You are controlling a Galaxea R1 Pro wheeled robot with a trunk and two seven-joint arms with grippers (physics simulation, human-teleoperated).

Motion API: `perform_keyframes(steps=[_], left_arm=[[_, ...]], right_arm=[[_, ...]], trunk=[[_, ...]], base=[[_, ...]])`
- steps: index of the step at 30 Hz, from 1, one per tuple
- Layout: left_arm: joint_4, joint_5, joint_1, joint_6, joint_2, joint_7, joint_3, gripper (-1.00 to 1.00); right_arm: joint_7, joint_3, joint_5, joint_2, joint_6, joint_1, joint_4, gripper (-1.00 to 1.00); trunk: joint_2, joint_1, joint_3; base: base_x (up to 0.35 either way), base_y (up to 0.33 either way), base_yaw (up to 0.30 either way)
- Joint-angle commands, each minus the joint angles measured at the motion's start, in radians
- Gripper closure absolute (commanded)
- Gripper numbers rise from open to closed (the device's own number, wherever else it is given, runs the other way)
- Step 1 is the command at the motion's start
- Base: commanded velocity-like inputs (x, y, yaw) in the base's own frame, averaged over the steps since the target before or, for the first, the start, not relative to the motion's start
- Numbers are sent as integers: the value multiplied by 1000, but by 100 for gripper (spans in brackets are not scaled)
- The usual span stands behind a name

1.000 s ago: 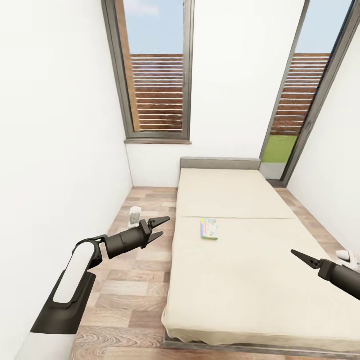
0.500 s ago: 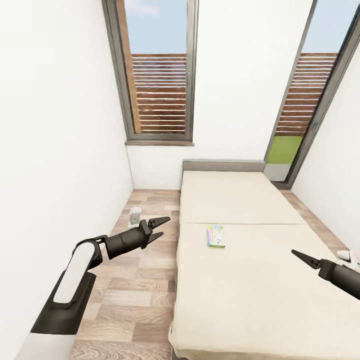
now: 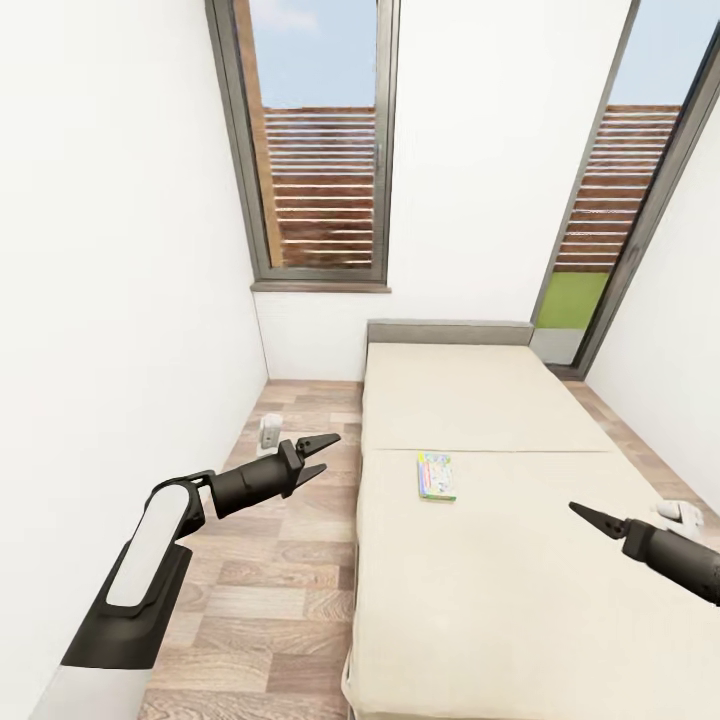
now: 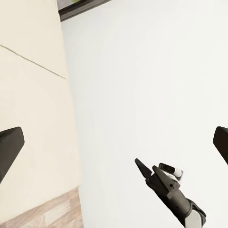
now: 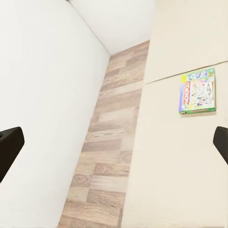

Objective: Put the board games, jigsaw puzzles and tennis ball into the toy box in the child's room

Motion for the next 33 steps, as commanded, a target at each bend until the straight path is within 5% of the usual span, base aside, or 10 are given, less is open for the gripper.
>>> perform_keyframes(steps=[1,11,33], left_arm=[[0,10,-1,2,1,9,-1,-100],[1,11,-1,1,1,8,0,-100],[1,11,-1,2,2,8,0,-100]], right_arm=[[3,12,3,-1,4,-1,0,-100],[0,50,23,-4,5,-2,0,-100],[1,56,28,-7,3,-2,0,-100]], trunk=[[-2,1,-2],[-2,1,-2],[-2,1,-2]], base=[[9,6,0],[44,67,0],[50,77,-22]])
